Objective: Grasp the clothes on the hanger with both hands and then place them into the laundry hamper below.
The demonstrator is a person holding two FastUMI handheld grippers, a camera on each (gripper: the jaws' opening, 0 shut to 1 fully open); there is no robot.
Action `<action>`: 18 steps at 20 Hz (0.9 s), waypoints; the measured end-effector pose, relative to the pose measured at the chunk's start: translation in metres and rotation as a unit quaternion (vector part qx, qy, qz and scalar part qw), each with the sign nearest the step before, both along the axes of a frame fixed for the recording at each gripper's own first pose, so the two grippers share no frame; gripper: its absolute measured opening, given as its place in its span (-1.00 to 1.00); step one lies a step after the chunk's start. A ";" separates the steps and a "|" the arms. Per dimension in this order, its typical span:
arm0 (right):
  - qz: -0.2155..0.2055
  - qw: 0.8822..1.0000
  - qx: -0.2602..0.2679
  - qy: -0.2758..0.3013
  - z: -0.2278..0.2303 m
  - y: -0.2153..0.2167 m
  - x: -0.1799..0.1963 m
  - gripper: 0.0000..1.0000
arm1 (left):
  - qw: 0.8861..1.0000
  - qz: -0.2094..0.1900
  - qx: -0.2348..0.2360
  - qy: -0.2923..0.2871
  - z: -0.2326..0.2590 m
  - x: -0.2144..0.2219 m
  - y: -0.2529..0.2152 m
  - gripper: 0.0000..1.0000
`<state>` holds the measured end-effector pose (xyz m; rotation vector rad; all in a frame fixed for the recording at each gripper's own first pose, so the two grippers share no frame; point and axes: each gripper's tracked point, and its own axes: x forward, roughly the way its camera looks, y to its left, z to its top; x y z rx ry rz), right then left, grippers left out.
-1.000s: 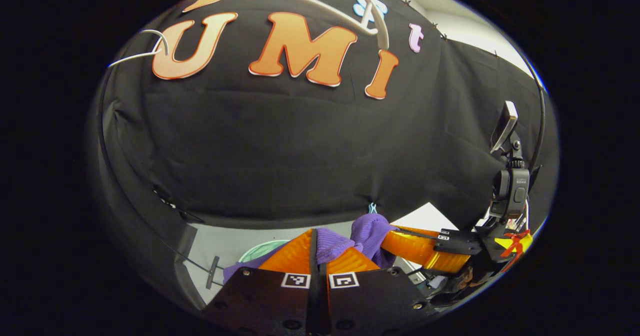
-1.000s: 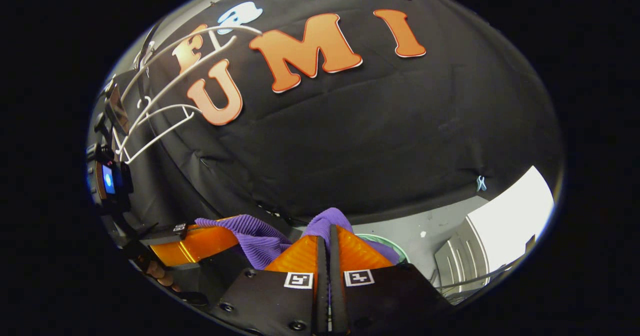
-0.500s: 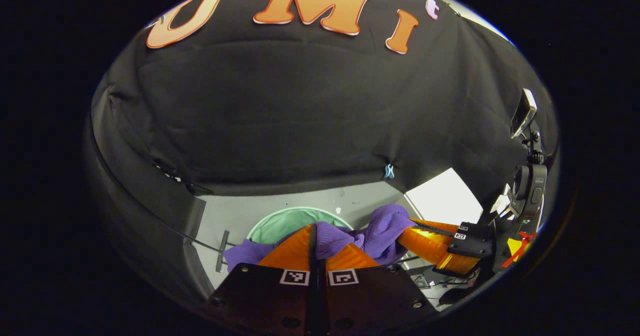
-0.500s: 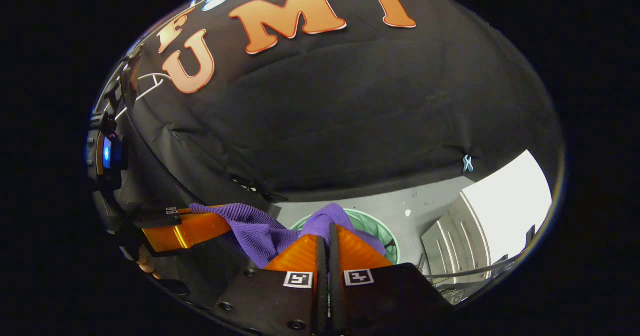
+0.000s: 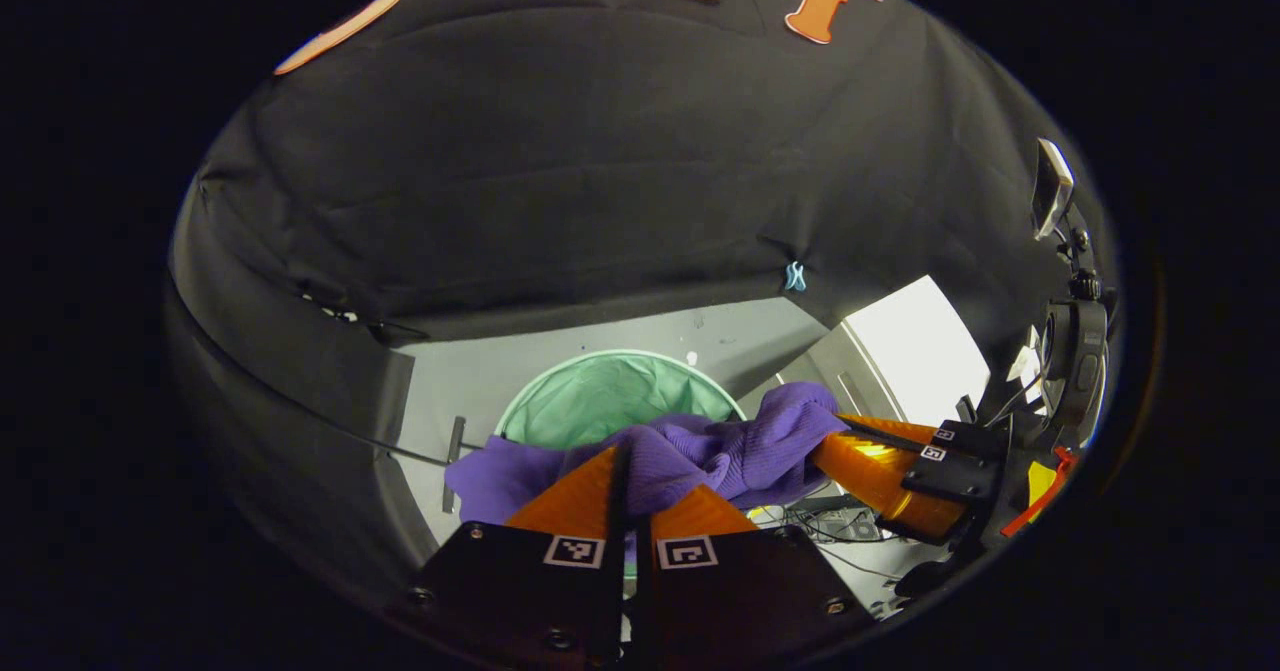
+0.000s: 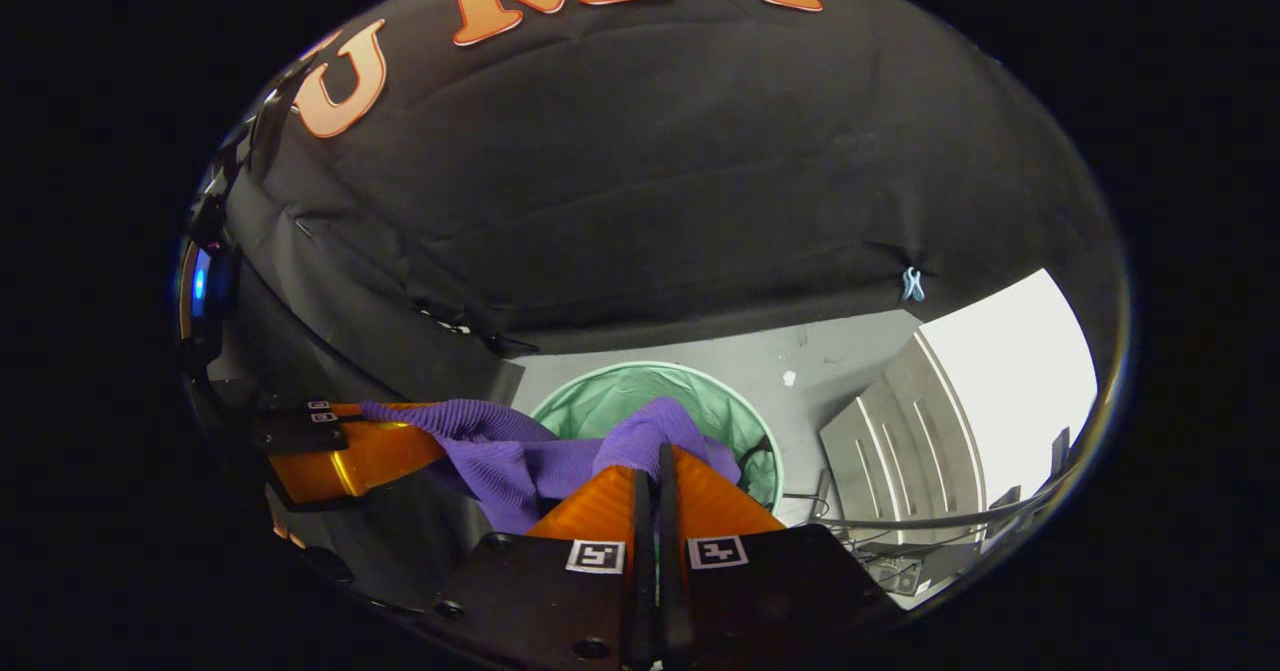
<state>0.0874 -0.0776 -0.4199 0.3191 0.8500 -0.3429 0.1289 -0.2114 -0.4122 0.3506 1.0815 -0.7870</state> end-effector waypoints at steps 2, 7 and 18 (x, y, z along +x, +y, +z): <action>-0.002 1.000 0.006 0.012 -0.006 0.002 -0.004 -0.79 | 1.000 0.017 0.004 0.010 0.002 -0.002 0.003 -0.72; -0.008 1.000 -0.011 -0.020 0.020 -0.006 -0.001 0.46 | 0.999 0.047 -0.001 0.001 0.000 0.004 0.011 0.66; 0.003 0.997 -0.043 -0.061 0.074 -0.008 -0.023 0.97 | 0.993 0.108 -0.002 -0.042 0.031 -0.013 0.035 0.94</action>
